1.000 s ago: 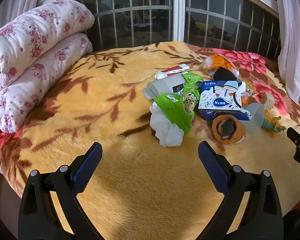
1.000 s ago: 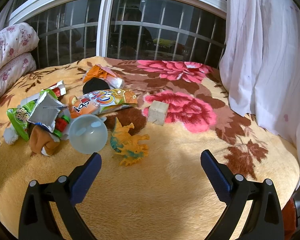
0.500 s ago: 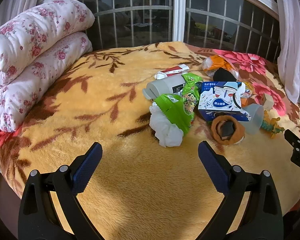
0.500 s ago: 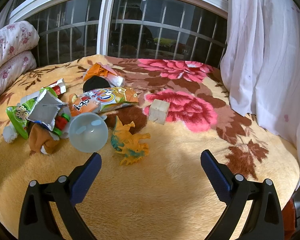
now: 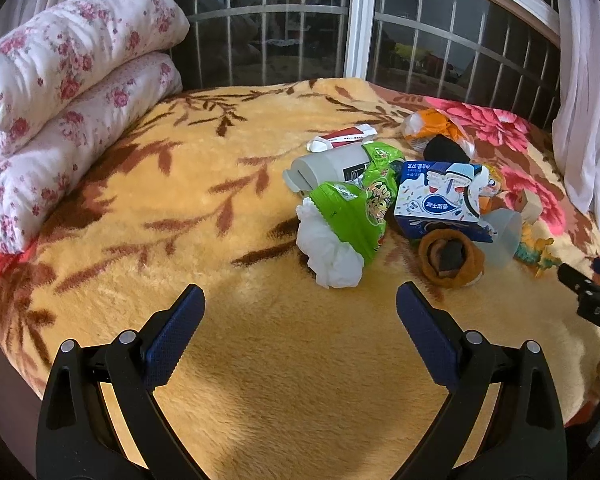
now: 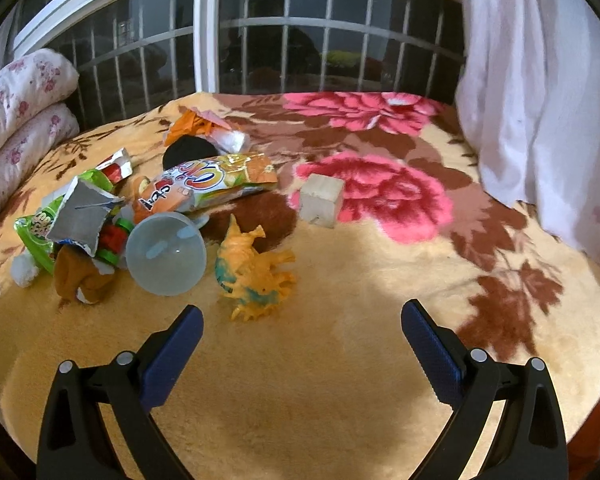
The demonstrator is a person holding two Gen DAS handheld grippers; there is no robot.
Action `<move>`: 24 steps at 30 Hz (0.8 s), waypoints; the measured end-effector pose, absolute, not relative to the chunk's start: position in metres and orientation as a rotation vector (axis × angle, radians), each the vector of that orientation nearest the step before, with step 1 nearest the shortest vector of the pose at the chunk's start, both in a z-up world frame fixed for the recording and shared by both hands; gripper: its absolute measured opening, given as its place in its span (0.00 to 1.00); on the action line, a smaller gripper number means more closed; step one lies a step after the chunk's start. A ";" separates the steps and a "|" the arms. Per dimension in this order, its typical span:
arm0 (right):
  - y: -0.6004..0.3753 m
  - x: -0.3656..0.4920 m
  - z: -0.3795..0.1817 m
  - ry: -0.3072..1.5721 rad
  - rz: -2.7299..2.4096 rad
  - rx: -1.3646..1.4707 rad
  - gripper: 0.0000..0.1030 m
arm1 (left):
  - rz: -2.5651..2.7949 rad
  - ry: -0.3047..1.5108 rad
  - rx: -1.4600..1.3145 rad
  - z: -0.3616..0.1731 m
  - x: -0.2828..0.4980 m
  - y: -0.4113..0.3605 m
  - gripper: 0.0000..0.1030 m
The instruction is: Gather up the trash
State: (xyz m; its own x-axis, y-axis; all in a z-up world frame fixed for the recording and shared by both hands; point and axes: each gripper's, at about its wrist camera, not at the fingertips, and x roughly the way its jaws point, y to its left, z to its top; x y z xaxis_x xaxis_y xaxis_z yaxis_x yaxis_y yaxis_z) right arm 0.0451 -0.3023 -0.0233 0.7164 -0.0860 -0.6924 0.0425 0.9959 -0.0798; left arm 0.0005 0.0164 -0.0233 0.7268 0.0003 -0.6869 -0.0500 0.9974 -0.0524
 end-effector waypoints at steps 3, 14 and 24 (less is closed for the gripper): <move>-0.297 0.055 -0.030 0.802 -0.013 -0.086 0.95 | 0.028 0.766 -0.084 -0.024 0.002 0.019 0.91; -0.294 0.114 -0.055 0.990 0.093 -0.104 0.79 | 0.018 0.816 -0.152 -0.030 0.009 0.031 0.91; -0.285 0.140 -0.065 1.019 0.110 -0.136 0.64 | -0.004 0.816 -0.166 -0.030 0.012 0.027 0.91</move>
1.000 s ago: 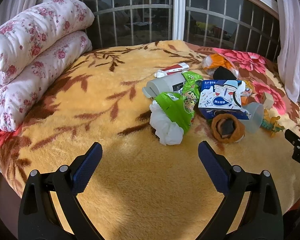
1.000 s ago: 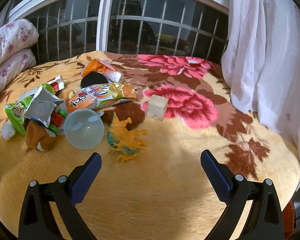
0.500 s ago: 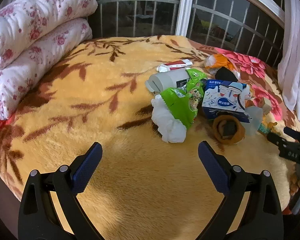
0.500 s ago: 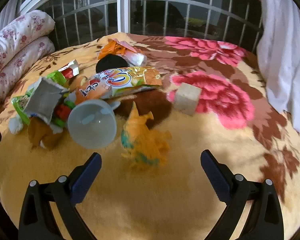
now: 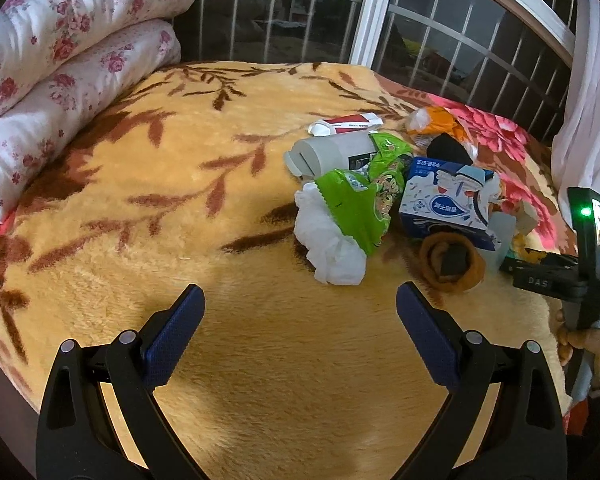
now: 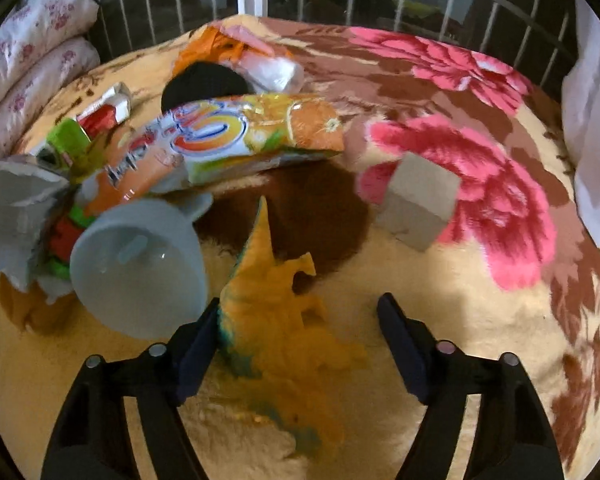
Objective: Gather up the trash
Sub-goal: 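Lower the right tool onto the yellow-green toy dinosaur and grasp it, then grasp the white crumpled tissue with the left tool while the right tool holds the dinosaur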
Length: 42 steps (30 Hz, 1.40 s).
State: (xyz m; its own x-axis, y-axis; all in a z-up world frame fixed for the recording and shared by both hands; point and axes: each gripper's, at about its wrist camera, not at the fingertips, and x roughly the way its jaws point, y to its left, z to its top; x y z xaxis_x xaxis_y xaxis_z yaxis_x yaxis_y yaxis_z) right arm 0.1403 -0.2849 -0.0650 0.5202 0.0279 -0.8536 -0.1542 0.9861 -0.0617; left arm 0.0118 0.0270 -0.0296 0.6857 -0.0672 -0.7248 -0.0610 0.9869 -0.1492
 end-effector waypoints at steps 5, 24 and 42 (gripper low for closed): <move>-0.286 0.129 -0.060 0.982 0.114 -0.115 0.55 | 0.017 0.805 -0.132 -0.029 0.012 0.024 0.91; -0.295 0.023 -0.008 0.736 0.156 0.135 0.56 | -0.040 0.878 -0.033 -0.048 0.024 0.030 0.91; -0.287 0.027 -0.019 0.771 0.168 0.103 0.52 | -0.065 0.836 0.098 -0.057 0.060 -0.001 0.20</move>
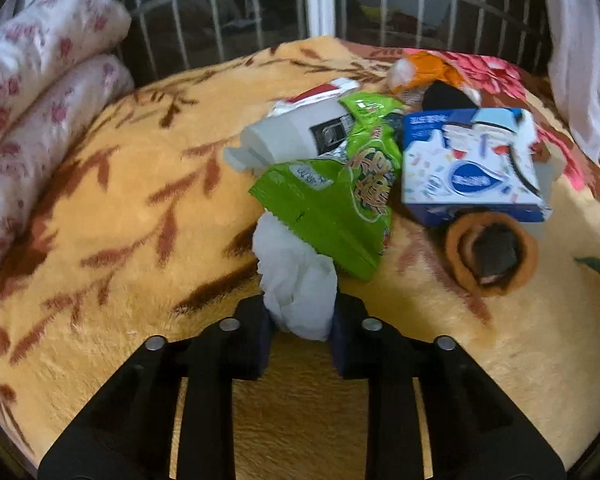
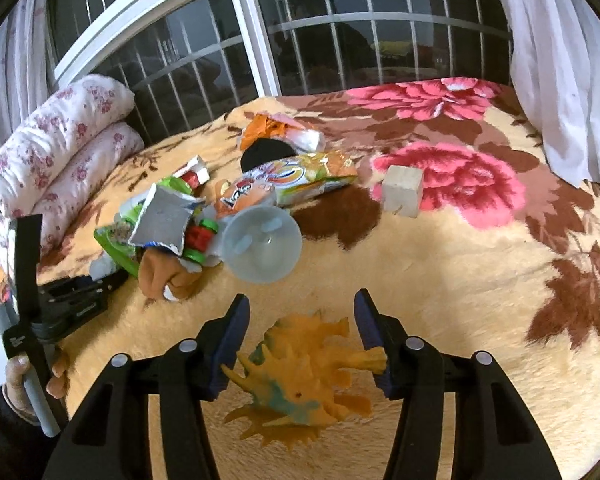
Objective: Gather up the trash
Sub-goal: 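Grasp the white crumpled tissue with the left tool while the right tool holds the dinosaur, then carry the tissue and dinosaur with both tools over the orange bin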
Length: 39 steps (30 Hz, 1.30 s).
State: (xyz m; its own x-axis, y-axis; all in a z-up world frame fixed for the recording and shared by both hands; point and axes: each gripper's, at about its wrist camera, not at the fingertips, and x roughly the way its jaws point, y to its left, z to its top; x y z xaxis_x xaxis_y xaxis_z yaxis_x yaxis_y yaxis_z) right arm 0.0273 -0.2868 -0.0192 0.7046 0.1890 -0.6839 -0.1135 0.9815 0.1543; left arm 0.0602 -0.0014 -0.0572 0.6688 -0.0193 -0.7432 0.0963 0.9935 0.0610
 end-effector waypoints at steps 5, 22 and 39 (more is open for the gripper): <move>-0.286 0.020 -0.017 0.744 0.184 0.074 0.52 | -0.100 0.767 0.090 -0.044 0.039 0.000 0.17; -0.283 -0.019 0.017 0.621 0.255 0.063 0.52 | -0.130 0.638 -0.073 0.000 -0.039 0.036 0.16; -0.272 -0.052 0.050 0.573 0.305 0.026 0.52 | -0.235 0.545 -0.013 0.051 -0.084 0.013 0.16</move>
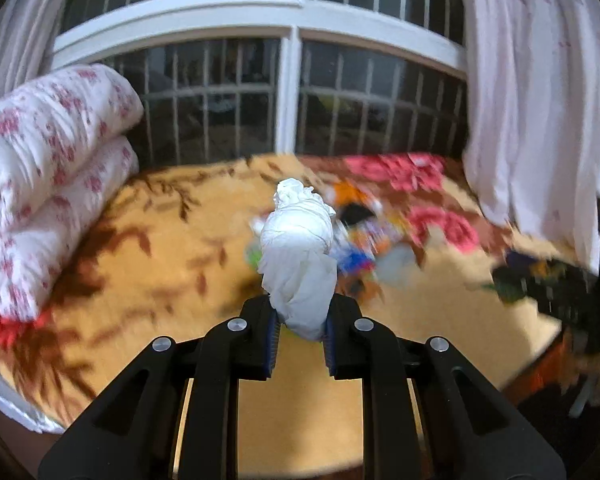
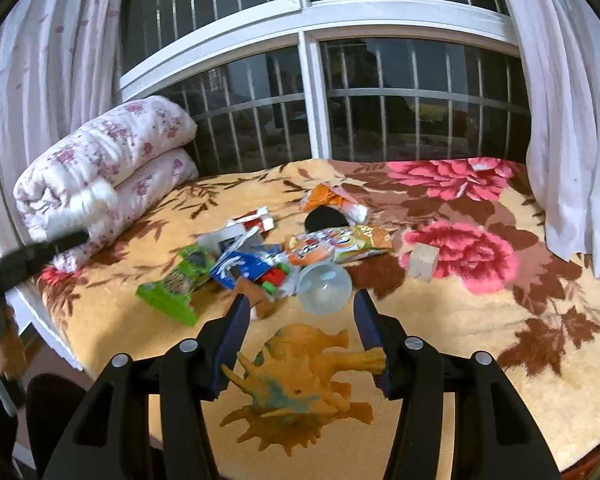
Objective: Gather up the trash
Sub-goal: 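Carry the tissue and dinosaur with both tools over the orange bin, then open both tools to drop the tissue and dinosaur into the bin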
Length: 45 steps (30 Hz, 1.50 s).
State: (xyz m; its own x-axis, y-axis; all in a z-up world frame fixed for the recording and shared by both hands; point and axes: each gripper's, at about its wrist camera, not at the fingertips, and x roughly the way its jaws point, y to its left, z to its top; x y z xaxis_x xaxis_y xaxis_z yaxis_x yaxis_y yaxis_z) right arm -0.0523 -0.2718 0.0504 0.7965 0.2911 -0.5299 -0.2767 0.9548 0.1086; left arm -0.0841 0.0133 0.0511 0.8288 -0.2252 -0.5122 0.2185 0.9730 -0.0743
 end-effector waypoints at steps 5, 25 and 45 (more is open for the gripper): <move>-0.266 -0.086 0.047 0.609 0.347 0.022 0.52 | -0.304 0.621 0.016 0.013 -0.129 -0.003 0.16; -0.212 -0.165 -0.131 1.111 0.588 -0.280 0.52 | -0.508 1.247 0.176 -0.163 -0.161 -0.049 0.16; -0.180 -0.152 -0.274 1.402 0.765 -0.545 0.71 | -0.431 1.604 0.337 -0.281 -0.127 -0.086 0.26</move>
